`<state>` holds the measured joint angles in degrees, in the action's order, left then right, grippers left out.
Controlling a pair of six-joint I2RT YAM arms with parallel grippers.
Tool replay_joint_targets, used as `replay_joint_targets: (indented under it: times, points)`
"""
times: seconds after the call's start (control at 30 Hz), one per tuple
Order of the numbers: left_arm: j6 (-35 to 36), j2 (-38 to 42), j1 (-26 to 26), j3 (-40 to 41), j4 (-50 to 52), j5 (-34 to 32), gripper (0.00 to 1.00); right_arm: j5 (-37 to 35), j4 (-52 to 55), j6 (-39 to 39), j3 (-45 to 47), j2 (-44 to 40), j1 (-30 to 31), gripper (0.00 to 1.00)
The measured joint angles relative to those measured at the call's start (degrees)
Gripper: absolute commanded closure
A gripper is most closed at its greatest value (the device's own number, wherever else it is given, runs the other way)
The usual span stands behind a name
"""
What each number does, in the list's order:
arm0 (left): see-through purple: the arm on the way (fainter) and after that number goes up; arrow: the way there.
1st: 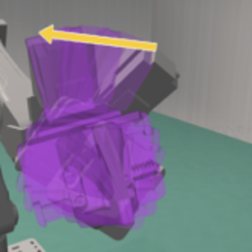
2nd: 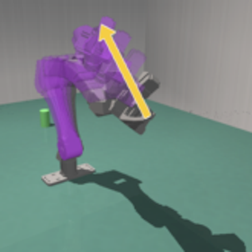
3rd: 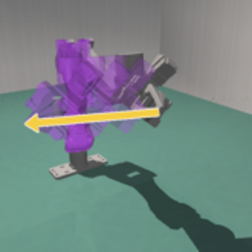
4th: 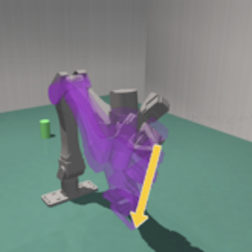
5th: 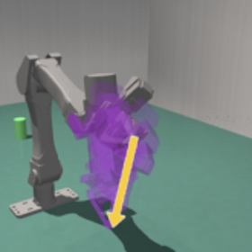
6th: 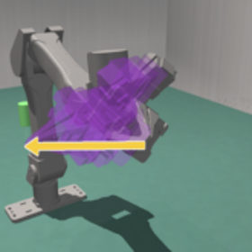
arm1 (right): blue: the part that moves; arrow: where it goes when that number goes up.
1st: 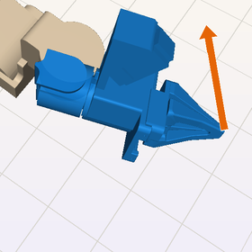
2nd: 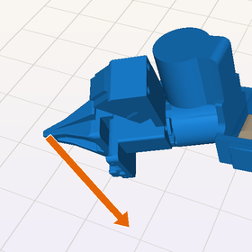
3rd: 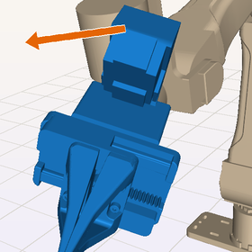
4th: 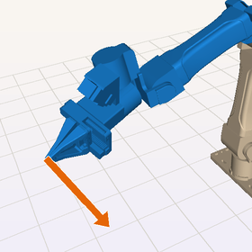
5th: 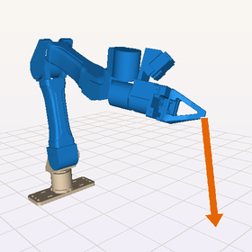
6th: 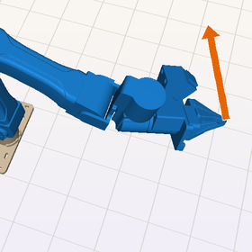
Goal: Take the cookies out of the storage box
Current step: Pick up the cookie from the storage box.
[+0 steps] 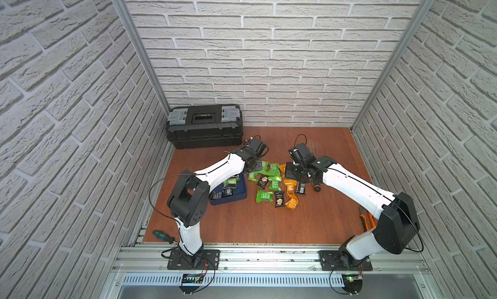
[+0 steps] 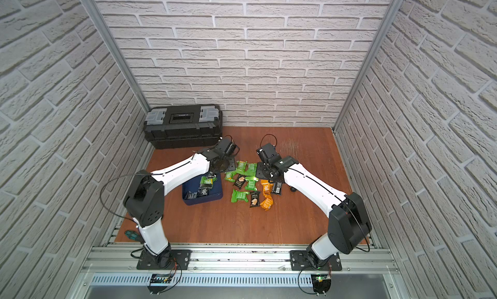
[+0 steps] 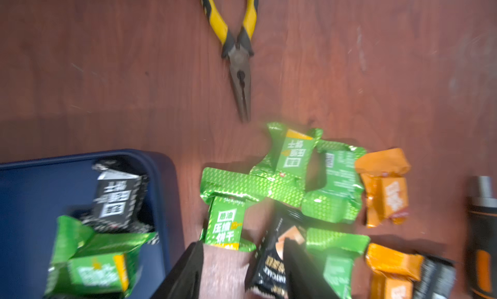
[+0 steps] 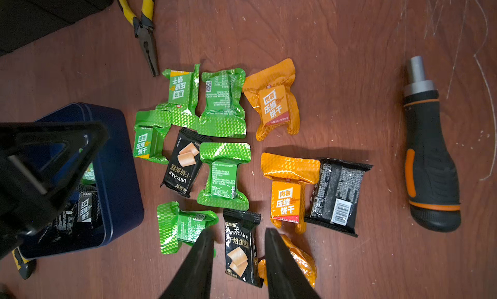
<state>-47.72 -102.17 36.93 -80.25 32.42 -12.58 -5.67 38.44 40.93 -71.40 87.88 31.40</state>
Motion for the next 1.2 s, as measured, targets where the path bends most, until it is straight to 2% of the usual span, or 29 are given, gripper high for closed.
replay_joint_targets:
  times: [0.1, 0.3, 0.4, 0.6, 1.2]
  points:
    - [0.72, 5.22, -1.68, 2.64, -0.42, 0.24, 0.45, 0.76, -0.17, -0.85, -3.21, 2.08, 1.57, 0.63]
    - [2.69, 12.52, -9.51, 11.85, -1.27, 3.89, 0.42, 2.71, -1.73, -1.53, -7.69, 7.82, 5.95, 0.63]
    - [2.82, 13.97, -11.80, 16.13, -0.22, 4.66, 0.35, 3.50, -2.10, -1.60, -8.00, 9.90, 7.28, 0.63]
    - [2.51, 15.21, -11.80, 22.16, 1.31, 7.45, 0.23, 4.07, -2.34, -1.70, -8.00, 10.82, 7.82, 0.63]
    - [-0.13, 11.23, -11.78, 25.64, 1.97, 7.87, 0.29, 3.96, -3.26, -1.66, -7.63, 10.82, 7.82, 0.63]
